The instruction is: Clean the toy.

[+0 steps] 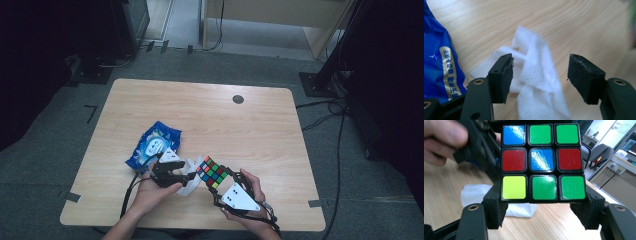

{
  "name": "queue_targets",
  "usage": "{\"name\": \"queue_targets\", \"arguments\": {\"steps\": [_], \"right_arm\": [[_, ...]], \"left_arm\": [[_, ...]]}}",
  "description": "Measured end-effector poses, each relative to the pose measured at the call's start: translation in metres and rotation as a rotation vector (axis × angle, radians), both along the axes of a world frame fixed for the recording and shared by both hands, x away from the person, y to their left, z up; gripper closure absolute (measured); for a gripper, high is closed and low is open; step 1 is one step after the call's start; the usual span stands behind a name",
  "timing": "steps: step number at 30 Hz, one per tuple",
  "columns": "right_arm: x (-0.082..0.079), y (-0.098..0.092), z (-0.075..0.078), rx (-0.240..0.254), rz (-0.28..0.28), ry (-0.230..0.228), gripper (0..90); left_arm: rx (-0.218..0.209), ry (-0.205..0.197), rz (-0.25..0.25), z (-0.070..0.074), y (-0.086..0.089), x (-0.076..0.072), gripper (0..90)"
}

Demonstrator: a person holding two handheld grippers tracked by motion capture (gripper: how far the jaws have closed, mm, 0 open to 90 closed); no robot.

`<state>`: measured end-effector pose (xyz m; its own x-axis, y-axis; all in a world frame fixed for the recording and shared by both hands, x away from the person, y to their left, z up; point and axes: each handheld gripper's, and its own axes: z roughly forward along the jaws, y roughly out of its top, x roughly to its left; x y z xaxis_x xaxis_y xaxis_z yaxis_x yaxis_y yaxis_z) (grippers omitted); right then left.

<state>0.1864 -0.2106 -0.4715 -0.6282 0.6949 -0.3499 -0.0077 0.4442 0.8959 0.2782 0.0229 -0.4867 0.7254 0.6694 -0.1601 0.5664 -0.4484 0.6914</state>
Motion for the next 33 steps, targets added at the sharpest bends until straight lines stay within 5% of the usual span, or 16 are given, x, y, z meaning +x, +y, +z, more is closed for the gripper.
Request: {"name": "queue_targets", "arguments": {"steps": [4, 12, 16, 20, 25, 33], "right_arm": [[0.001, 0.0, -0.001, 0.002, -0.001, 0.005, 34.8], [0.001, -0.001, -0.001, 0.004, -0.004, 0.014, 34.8], [0.001, 0.001, -0.003, -0.008, 0.006, 0.02, 34.8], [0.001, 0.001, -0.004, -0.018, 0.011, 0.022, 34.8], [0.002, 0.0, -0.005, -0.02, 0.013, 0.027, 34.8], [-0.001, 0.007, -0.006, -0.034, 0.041, 0.022, 34.8]], "left_arm": [[0.092, -0.015, 0.013, -0.012, -0.007, 0.0, 47.9], [0.128, -0.061, 0.009, -0.02, -0.008, -0.002, 68.9], [0.079, -0.03, 0.001, -0.02, -0.004, -0.001, 87.7], [0.0, -0.031, 0.006, -0.006, 0.008, -0.001, 88.9], [-0.178, -0.07, -0.011, 0.026, 0.026, -0.007, 89.0], [-0.351, -0.066, -0.04, 0.053, 0.033, -0.017, 89.0]]}}
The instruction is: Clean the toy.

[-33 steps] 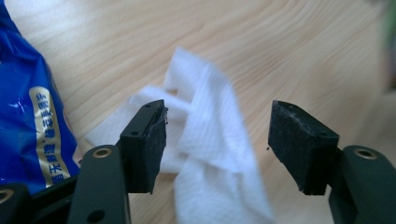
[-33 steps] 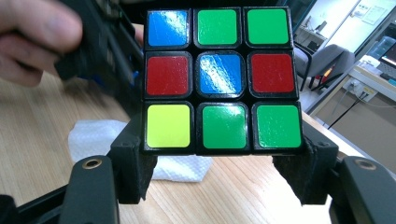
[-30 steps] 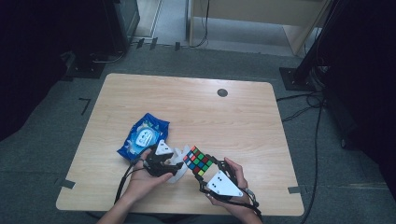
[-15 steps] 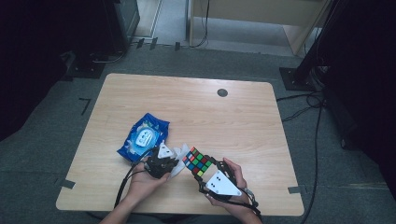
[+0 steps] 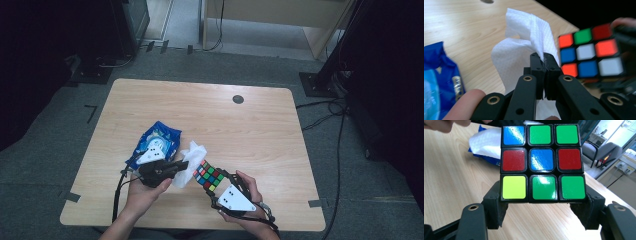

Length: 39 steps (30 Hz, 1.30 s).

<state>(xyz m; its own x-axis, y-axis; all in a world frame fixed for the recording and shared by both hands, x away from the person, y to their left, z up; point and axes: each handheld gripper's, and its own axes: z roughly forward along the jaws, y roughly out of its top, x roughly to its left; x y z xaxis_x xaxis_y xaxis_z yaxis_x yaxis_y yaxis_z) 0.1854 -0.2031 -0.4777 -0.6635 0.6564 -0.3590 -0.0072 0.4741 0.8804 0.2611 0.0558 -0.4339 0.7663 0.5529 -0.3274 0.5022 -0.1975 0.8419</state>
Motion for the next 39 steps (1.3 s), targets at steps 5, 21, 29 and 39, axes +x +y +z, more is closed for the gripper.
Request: {"name": "queue_targets", "arguments": {"steps": [5, 21, 29, 39], "right_arm": [[0.0, 0.005, -0.003, -0.019, 0.004, -0.001, 34.8], [-0.005, 0.009, 0.0, -0.01, 0.01, -0.021, 34.7], [-0.01, 0.008, 0.007, 0.008, 0.013, -0.057, 34.8], [-0.011, 0.007, 0.011, 0.027, -0.001, -0.073, 34.9]], "left_arm": [[-0.13, -0.024, -0.068, 0.017, 0.003, -0.009, 89.0], [-0.26, 0.085, -0.154, 0.003, -0.011, -0.009, 88.8], [-0.296, 0.13, -0.153, -0.003, -0.006, -0.003, 88.8], [-0.094, -0.002, -0.052, -0.005, -0.011, -0.009, 88.6]]}}
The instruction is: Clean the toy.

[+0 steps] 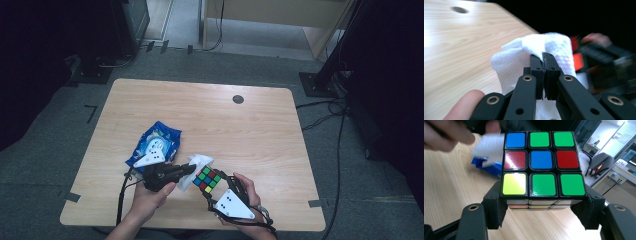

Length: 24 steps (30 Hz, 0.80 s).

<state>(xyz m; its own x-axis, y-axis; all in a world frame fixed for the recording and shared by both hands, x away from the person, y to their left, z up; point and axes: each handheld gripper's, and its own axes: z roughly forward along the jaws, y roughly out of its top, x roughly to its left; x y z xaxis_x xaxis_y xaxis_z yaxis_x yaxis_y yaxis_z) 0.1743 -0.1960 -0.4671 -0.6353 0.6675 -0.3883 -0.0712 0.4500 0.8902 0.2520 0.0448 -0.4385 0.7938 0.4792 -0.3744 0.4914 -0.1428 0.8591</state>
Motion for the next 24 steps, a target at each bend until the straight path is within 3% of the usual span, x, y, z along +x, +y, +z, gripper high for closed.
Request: {"name": "queue_targets", "arguments": {"steps": [2, 7, 10, 14, 16, 19, 24], "right_arm": [[-0.001, 0.0, 0.001, -0.003, 0.003, -0.002, 34.9], [-0.001, -0.002, 0.004, 0.033, 0.007, -0.007, 34.9], [-0.001, -0.002, 0.004, 0.024, 0.008, -0.005, 34.9], [0.002, -0.003, -0.001, 0.0, 0.004, 0.009, 34.9], [0.003, -0.002, -0.002, -0.002, 0.005, 0.013, 34.9], [0.004, -0.001, -0.003, -0.004, 0.006, 0.015, 34.9], [0.002, 0.002, -0.002, -0.008, 0.009, 0.012, 34.9]], "left_arm": [[0.032, -0.003, 0.013, -0.002, -0.002, 0.001, 88.6], [0.208, -0.045, 0.081, -0.011, -0.006, 0.004, 88.4], [0.152, -0.008, 0.106, -0.01, 0.002, 0.008, 88.4], [0.053, -0.03, 0.106, 0.005, 0.012, 0.004, 88.3], [0.001, -0.047, 0.078, 0.013, 0.013, 0.0, 88.4], [-0.091, -0.033, -0.015, 0.021, 0.01, -0.006, 88.3], [-0.112, 0.007, -0.052, 0.017, 0.004, -0.006, 88.3]]}}
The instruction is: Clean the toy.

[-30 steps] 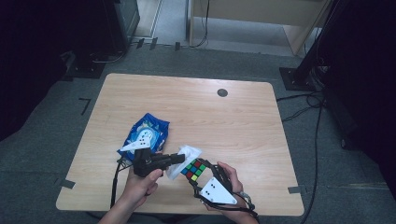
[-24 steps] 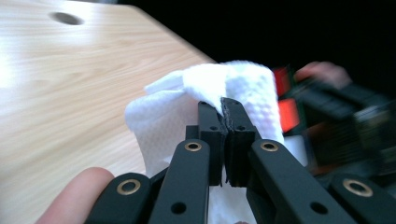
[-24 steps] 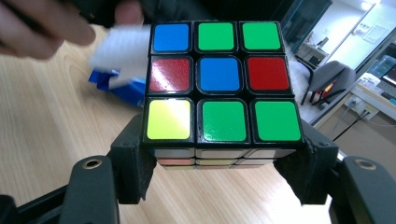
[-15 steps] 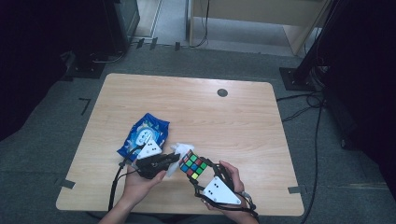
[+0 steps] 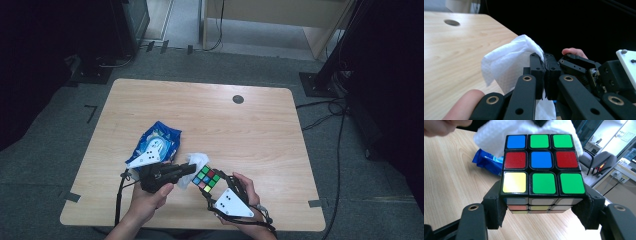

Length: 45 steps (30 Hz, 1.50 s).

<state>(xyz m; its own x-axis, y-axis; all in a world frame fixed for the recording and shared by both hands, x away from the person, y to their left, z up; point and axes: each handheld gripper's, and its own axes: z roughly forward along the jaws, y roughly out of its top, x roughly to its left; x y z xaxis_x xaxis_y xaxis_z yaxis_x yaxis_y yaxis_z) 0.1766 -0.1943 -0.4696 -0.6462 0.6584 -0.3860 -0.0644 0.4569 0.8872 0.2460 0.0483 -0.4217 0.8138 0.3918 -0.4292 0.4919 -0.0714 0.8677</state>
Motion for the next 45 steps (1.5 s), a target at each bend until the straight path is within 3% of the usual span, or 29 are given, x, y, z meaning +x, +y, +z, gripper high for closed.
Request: {"name": "queue_targets", "arguments": {"steps": [5, 10, 12, 16, 20, 25, 28, 31, 35, 39, 42, 45], "right_arm": [[-0.002, 0.001, 0.001, 0.002, 0.003, -0.007, 34.9], [-0.002, 0.0, 0.001, 0.005, 0.003, -0.007, 34.9], [-0.002, 0.0, 0.002, 0.012, 0.004, -0.007, 34.9], [-0.004, 0.0, 0.006, 0.028, 0.011, -0.018, 34.9], [-0.003, -0.001, 0.004, 0.019, 0.001, -0.014, 34.9], [0.001, -0.004, 0.001, 0.011, -0.011, -0.002, 34.8], [0.003, -0.005, -0.001, 0.0, -0.022, 0.004, 34.9], [0.004, -0.005, -0.003, -0.01, -0.033, 0.014, 34.8], [0.006, -0.005, -0.004, -0.018, -0.041, 0.019, 34.8], [0.007, -0.004, -0.006, -0.024, -0.045, 0.024, 34.8], [0.007, -0.001, -0.007, -0.03, -0.043, 0.03, 34.8], [0.006, 0.002, -0.007, -0.034, -0.041, 0.032, 34.8]], "left_arm": [[-0.011, 0.059, 0.009, -0.012, 0.001, 0.006, 88.4], [0.054, 0.063, 0.042, -0.021, 0.0, 0.012, 88.3], [0.11, 0.064, 0.072, -0.027, 0.0, 0.015, 88.3], [0.309, 0.053, 0.194, -0.043, -0.003, 0.023, 88.2], [0.294, 0.087, 0.205, -0.046, 0.002, 0.026, 84.0], [0.22, 0.026, 0.118, -0.023, 0.001, 0.017, 72.7], [0.214, 0.006, 0.143, -0.014, -0.001, 0.012, 59.5], [0.205, 0.017, 0.185, -0.009, 0.001, 0.011, 50.2], [0.156, 0.028, 0.155, 0.002, 0.0, 0.004, 43.2], [0.193, -0.001, 0.1, 0.011, -0.017, -0.008, 31.9], [0.279, -0.031, 0.097, 0.01, -0.033, -0.016, 29.1], [0.356, -0.015, 0.087, 0.003, -0.044, -0.017, 28.2]]}}
